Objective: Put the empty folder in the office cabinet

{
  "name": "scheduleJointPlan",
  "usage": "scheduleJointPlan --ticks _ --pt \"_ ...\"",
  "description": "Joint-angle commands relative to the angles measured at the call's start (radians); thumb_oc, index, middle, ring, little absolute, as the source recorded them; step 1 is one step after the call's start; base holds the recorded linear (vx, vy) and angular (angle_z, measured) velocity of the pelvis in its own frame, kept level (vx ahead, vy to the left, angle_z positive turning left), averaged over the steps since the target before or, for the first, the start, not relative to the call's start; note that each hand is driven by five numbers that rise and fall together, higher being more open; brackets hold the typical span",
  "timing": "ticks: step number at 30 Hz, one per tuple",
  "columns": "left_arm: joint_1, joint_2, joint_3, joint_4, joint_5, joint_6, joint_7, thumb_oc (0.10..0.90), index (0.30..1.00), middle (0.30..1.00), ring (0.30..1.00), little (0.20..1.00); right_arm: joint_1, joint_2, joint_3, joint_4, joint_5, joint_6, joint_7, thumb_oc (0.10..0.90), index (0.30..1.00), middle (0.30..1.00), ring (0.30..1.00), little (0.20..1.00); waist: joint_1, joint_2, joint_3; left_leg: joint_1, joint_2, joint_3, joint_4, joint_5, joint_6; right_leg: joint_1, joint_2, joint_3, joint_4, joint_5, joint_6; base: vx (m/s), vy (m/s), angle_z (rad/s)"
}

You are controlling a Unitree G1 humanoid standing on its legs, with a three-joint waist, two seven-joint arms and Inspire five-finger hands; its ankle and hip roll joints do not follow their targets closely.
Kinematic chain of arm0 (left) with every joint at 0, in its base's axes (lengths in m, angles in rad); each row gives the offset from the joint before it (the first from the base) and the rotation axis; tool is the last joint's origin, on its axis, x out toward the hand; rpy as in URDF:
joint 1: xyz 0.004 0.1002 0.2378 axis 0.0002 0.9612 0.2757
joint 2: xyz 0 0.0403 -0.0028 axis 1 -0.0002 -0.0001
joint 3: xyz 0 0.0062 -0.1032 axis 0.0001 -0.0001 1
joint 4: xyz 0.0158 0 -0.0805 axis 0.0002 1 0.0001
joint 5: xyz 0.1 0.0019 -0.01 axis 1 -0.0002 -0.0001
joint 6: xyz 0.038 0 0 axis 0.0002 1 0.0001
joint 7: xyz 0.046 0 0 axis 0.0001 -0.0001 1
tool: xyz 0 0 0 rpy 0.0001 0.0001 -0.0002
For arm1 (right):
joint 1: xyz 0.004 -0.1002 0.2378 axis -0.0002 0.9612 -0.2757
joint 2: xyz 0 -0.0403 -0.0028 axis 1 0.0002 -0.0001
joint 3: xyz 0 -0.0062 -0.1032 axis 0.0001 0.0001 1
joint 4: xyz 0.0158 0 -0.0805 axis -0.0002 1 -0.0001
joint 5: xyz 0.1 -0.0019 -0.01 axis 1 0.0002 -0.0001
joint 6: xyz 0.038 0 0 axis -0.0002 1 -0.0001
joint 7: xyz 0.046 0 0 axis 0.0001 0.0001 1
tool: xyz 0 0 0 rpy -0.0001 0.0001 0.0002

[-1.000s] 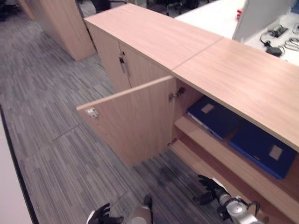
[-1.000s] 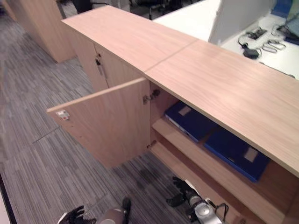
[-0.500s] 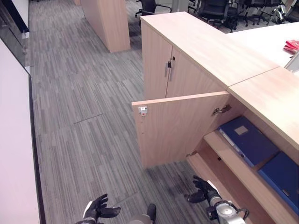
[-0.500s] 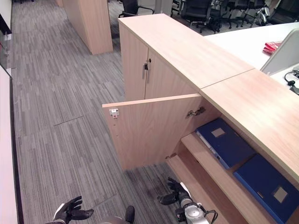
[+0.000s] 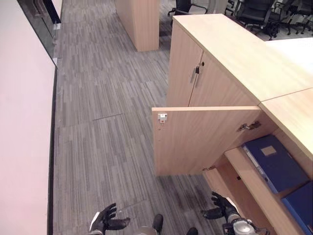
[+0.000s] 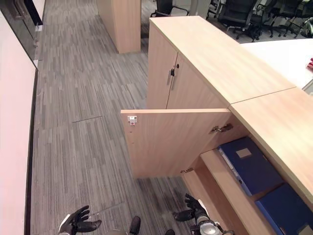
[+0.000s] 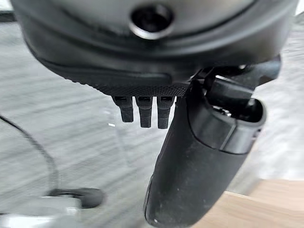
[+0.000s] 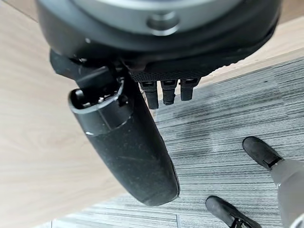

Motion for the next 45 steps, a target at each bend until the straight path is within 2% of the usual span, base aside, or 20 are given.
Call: scheduleJointPlan --ticks 1,5,10,20,26,35,42,45 --pt "-0.092 0.032 0.002 -0.060 -0.023 -0.075 0.007 0.800 0.900 0.900 0.900 0.900 -0.033 -0.073 0.003 -0.030 0.023 -0.038 -0.013 0.800 0.900 0.900 0.900 0.900 0.006 0.008 -0.039 0.047 0.021 -0.015 -0.007 -0.133 -0.059 0.021 -0.022 -0.017 0.018 -0.064 0.062 0.03 -0.029 -0.06" --pt "-0.120 0.062 0.015 -0.154 -0.018 -0.089 0.012 0.800 0.900 0.900 0.900 0.900 -0.021 -0.077 0.010 -0.040 0.004 -0.032 -0.002 0.800 0.900 0.900 0.900 0.900 -0.007 0.013 -0.050 0.062 0.031 -0.002 -0.007 -0.141 -0.064 0.037 -0.021 -0.007 -0.005 -0.058 0.063 0.04 -0.037 -0.09" --pt "-0.200 0.115 0.031 -0.173 -0.027 -0.100 0.029 0.800 0.900 0.900 0.900 0.900 -0.009 -0.087 0.039 -0.066 -0.016 -0.031 0.018 0.800 0.900 0.900 0.900 0.900 -0.027 0.019 -0.059 0.073 0.040 0.019 -0.007 -0.148 -0.072 0.051 -0.017 0.001 -0.023 -0.056 0.063 0.04 -0.035 -0.14" --pt "-0.522 0.306 0.013 -0.093 -0.058 -0.101 0.085 0.800 0.900 0.900 0.900 0.900 -0.019 -0.120 0.071 -0.073 -0.012 -0.031 0.041 0.800 0.900 0.900 0.900 0.900 -0.104 0.033 -0.080 0.086 0.062 0.067 -0.007 -0.153 -0.091 0.051 -0.009 0.022 -0.035 -0.055 0.068 0.03 -0.029 -0.08" --pt "-0.657 0.321 -0.036 -0.035 -0.079 -0.099 0.089 0.800 0.900 0.900 0.900 0.900 -0.032 -0.119 0.104 -0.067 -0.020 -0.028 0.048 0.800 0.900 0.900 0.900 0.900 -0.130 0.030 -0.086 0.095 0.073 0.098 -0.007 -0.159 -0.093 0.047 -0.004 0.050 -0.035 -0.052 0.070 0.03 -0.010 -0.14" --pt "-0.730 0.292 -0.074 -0.003 -0.091 -0.093 0.087 0.800 0.900 0.900 0.900 0.900 -0.046 -0.112 0.110 -0.053 -0.027 -0.025 0.046 0.800 0.900 0.900 0.900 0.900 -0.156 0.022 -0.090 0.103 0.079 0.136 -0.007 -0.166 -0.091 0.032 0.001 0.083 -0.035 -0.040 0.075 0.02 0.007 -0.18" --pt "-0.732 0.168 -0.105 -0.061 -0.132 -0.097 0.094 0.800 0.900 0.900 0.900 0.900 -0.041 -0.094 0.087 -0.037 -0.011 -0.019 0.030 0.800 0.900 0.900 0.900 0.900 -0.168 0.012 -0.088 0.115 0.082 0.143 -0.007 -0.173 -0.088 0.037 0.000 0.090 -0.035 -0.040 0.075 0.00 0.002 -0.02" --pt "-0.712 0.115 -0.146 -0.112 -0.123 -0.098 0.075 0.800 0.900 0.900 0.900 0.900 -0.049 -0.087 0.085 -0.032 -0.014 -0.017 0.026 0.800 0.900 0.900 0.900 0.900 -0.170 0.008 -0.087 0.116 0.081 0.141 -0.007 -0.174 -0.087 0.040 -0.001 0.088 -0.035 -0.040 0.074 0.00 0.000 0.00"
